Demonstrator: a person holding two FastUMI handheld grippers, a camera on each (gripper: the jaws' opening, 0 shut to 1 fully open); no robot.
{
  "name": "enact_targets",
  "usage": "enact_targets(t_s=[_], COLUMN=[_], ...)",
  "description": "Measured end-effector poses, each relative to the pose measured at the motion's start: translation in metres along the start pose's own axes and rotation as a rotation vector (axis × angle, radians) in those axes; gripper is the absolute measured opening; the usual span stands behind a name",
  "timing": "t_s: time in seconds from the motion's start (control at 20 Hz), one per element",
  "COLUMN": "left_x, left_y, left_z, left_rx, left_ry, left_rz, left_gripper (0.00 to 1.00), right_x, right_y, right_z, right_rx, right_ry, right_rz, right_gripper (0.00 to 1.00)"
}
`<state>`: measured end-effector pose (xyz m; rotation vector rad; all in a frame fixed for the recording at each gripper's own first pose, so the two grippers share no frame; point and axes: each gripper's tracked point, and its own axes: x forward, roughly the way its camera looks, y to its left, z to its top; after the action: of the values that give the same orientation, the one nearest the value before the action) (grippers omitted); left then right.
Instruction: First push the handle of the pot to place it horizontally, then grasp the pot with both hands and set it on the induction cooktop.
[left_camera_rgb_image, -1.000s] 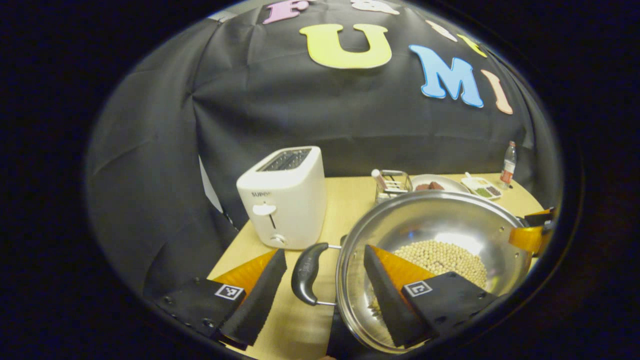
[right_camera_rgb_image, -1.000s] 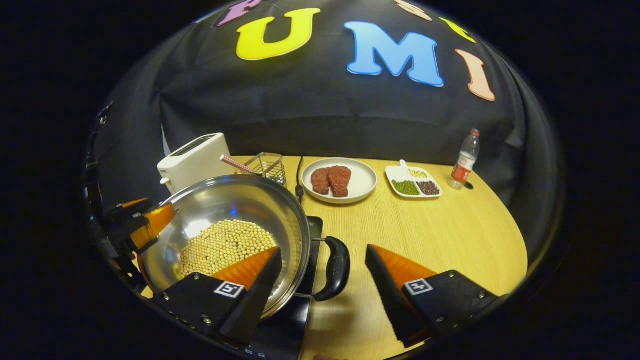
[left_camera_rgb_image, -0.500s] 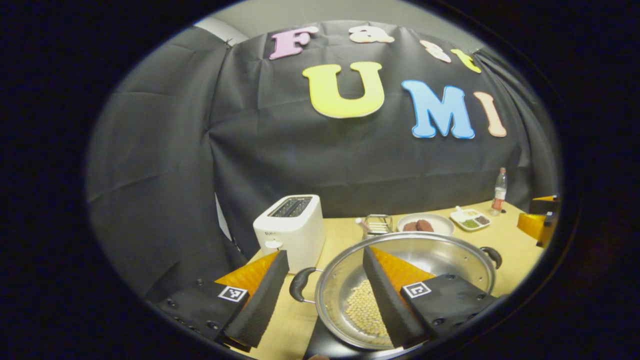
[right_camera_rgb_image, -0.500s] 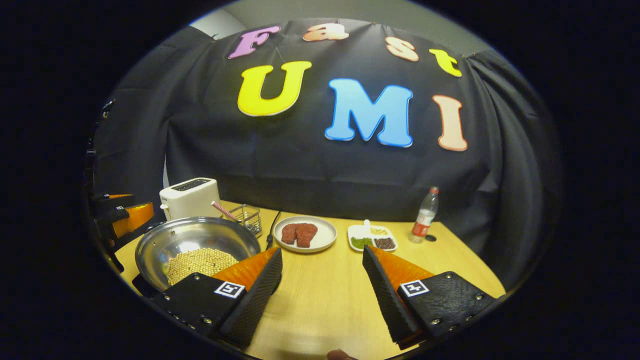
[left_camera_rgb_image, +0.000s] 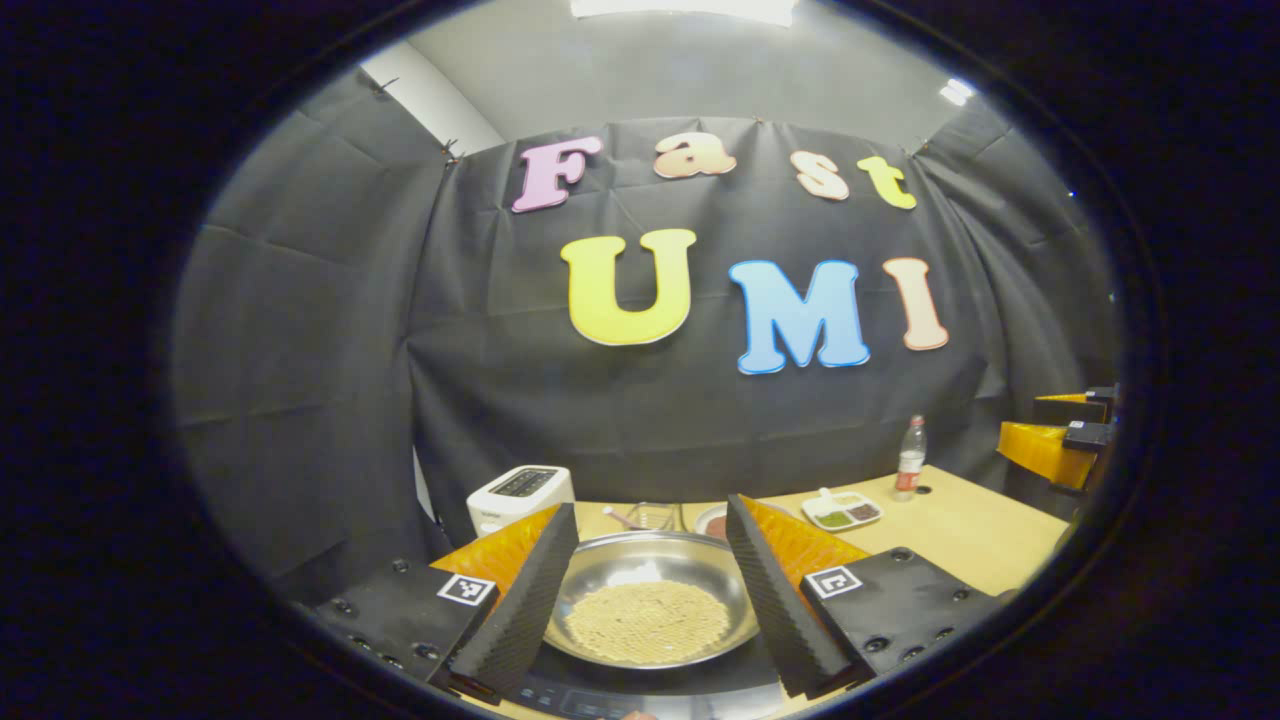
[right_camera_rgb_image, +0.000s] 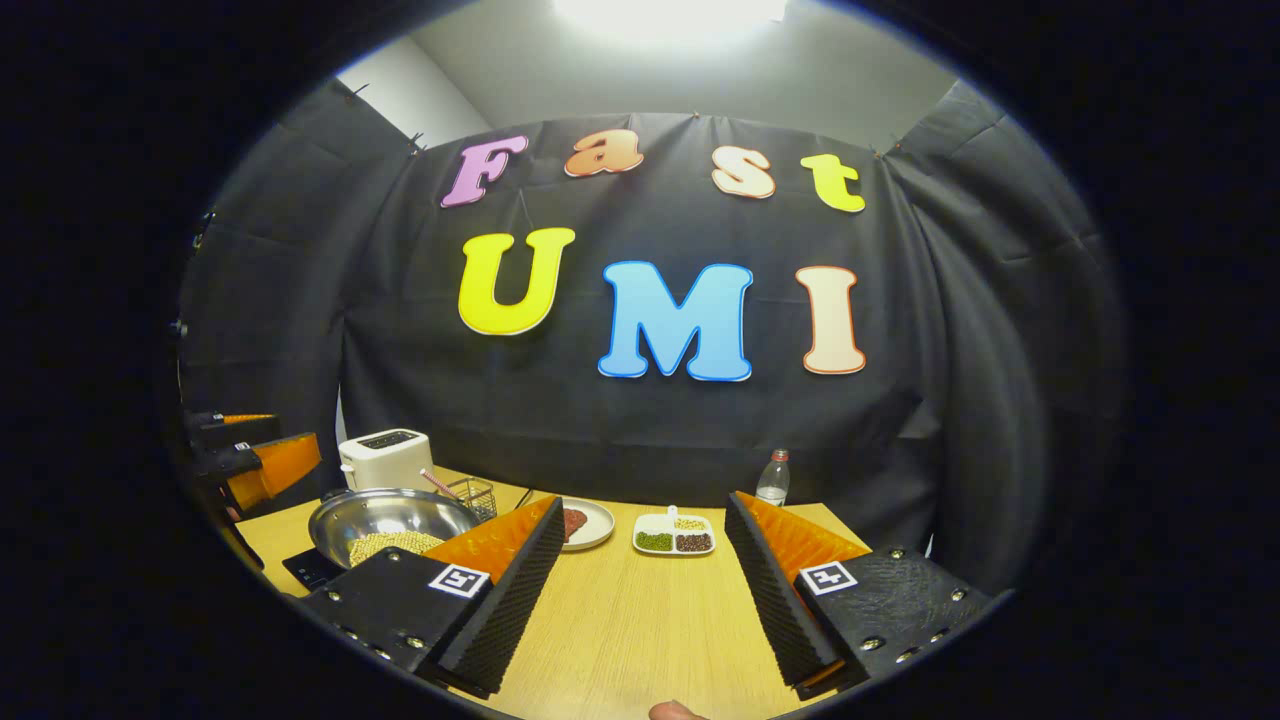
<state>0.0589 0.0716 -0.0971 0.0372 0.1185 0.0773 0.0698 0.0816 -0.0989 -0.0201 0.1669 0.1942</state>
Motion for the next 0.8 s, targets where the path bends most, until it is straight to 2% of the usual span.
enact_targets(t_s=[0.2, 0.35, 0.7, 0.8], left_x=[-0.040, -0.060, -0.084, -0.089], left_y=[-0.047, -0.067, -0.064, -0.054], left_z=[0.025, 0.033, 0.059, 0.066], left_rx=[0.002, -0.012, -0.022, -0.025], left_ry=[-0.055, -0.057, -0.104, -0.123], left_rz=[-0.018, -0.047, -0.100, -0.094], left_gripper=[1.00, 0.90, 0.90, 1.00], right_x=[-0.041, -0.061, -0.103, -0.110], right_y=[-0.021, -0.035, -0.031, -0.023], right_z=[0.019, 0.030, 0.063, 0.072], right_rx=[0.016, 0.012, 0.065, 0.045], right_ry=[-0.030, -0.043, -0.095, -0.115], right_rz=[0.010, -0.013, -0.076, -0.081], right_gripper=[0.97, 0.97, 0.97, 0.97])
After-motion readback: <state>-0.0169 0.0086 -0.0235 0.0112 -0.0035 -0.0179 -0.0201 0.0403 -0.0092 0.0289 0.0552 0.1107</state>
